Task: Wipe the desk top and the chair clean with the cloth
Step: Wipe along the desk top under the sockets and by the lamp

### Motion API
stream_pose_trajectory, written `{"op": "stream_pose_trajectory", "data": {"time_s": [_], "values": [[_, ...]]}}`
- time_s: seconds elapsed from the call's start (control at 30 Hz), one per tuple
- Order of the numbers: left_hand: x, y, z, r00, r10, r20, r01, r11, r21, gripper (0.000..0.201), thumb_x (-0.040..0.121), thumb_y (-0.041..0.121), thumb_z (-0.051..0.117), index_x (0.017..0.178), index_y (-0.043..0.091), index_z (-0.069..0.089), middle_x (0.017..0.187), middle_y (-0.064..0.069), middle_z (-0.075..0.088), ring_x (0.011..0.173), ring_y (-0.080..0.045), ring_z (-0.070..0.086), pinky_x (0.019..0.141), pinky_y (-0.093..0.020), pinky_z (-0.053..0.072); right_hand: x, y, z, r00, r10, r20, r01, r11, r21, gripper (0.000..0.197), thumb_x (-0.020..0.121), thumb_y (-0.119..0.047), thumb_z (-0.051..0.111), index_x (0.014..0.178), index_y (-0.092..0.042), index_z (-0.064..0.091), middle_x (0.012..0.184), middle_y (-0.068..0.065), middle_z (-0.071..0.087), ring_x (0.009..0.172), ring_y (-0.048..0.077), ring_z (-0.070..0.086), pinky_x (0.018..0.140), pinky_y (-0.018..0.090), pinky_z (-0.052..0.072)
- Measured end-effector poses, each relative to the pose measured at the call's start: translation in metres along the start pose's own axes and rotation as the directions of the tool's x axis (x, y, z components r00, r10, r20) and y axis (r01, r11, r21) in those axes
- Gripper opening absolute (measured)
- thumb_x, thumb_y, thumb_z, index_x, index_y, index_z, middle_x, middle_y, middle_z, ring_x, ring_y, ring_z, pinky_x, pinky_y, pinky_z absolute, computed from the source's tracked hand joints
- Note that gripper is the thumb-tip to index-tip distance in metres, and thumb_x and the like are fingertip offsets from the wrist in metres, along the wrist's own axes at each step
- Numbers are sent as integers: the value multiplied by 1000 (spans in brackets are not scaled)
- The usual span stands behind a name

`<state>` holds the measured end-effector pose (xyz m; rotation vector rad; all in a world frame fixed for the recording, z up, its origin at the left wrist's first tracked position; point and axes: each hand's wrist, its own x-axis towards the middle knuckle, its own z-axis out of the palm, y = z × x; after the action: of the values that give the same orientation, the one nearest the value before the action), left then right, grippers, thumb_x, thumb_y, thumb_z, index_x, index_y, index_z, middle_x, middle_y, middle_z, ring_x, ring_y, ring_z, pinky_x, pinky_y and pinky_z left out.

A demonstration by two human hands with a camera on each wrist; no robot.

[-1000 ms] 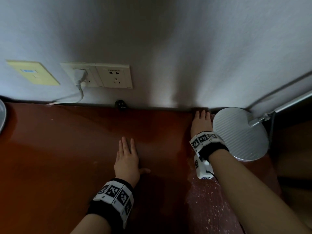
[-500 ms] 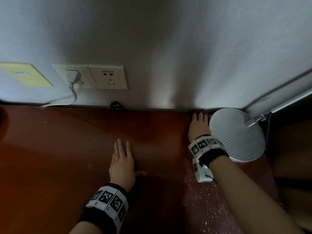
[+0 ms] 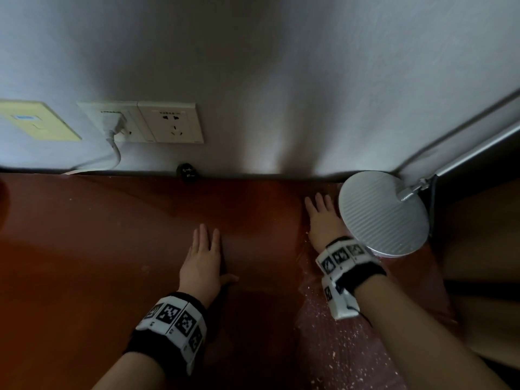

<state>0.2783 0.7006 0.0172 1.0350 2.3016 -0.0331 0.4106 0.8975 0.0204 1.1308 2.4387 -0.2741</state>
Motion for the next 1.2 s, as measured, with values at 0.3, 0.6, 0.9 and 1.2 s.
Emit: {"op": "stream_pose_trajectory", "data": {"time_s": [0.3,0.6,0.9,1.2], "values": [[-6,61,15,945,311,-99,-312,950,2,98,87,31,65,151,17,-8,158,-3,-18,145,-17,-13,117,-28,3,-22,30,21,988,-120,-99,129,987,100,78,86,3,42,150,-19,2,157,6,-6,145,23,-7,118,33,-2],[-1,97,32,840,524,-138,-528,849,15,64,101,24,39,151,26,-1,160,2,0,147,-14,-4,117,-26,7,-68,30,43,895,-338,-292,439,787,434,59,89,4,48,143,-14,32,152,-4,16,140,7,1,113,15,3],[36,131,45,862,453,-228,-435,891,128,49,96,25,52,143,25,40,156,-13,21,144,-35,17,115,-45,21,-89,106,69,924,-313,-221,353,919,173,91,70,-39,77,144,-14,29,148,-4,10,138,4,-5,114,41,21],[0,96,76,701,700,-140,-664,711,233,41,86,33,39,117,29,67,133,-8,57,122,-35,54,93,-46,50,-93,103,71,967,-248,-65,256,939,228,84,88,-46,53,148,-23,-2,144,-17,-21,133,-2,-21,111,22,-7]]}}
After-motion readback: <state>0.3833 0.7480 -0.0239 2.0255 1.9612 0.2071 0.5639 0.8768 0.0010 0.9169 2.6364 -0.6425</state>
